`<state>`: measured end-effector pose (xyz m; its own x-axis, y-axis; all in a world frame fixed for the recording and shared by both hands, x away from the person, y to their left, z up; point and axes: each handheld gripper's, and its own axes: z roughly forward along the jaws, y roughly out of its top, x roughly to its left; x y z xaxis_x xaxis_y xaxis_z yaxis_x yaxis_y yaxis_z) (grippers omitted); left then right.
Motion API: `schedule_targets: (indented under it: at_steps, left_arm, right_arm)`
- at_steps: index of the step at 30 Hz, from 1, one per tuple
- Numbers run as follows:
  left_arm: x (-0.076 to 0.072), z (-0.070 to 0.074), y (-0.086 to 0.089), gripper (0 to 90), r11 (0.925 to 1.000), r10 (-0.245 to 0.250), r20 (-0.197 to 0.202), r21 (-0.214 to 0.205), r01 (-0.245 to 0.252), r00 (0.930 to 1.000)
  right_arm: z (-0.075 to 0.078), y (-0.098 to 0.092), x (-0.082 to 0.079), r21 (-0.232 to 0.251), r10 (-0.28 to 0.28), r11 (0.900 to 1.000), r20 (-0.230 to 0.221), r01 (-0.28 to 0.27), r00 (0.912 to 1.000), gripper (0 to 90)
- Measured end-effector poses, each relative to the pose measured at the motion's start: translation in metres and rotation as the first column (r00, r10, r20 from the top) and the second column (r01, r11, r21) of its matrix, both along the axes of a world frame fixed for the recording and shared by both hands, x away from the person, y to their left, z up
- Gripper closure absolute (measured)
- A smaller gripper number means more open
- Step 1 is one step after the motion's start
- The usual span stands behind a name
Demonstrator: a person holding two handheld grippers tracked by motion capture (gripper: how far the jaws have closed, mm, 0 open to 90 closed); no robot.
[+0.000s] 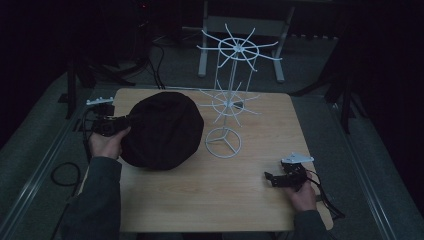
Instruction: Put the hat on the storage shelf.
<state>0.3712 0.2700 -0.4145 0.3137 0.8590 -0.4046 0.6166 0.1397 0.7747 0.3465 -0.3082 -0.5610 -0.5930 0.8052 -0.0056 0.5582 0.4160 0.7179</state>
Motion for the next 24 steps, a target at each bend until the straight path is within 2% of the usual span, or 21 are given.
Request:
schedule_targets:
  at_steps: [24]
  left_arm:
    - [-0.004, 0.023, 0.01, 79.1, 0.9982, 0.005, 0.053, -0.06, -0.002, 0.9986]
  right_arm:
    - [0.0, 0.0, 0.0, 0.0, 0.0, 1.0, -0.001, 0.0, 1.0, 12.0]
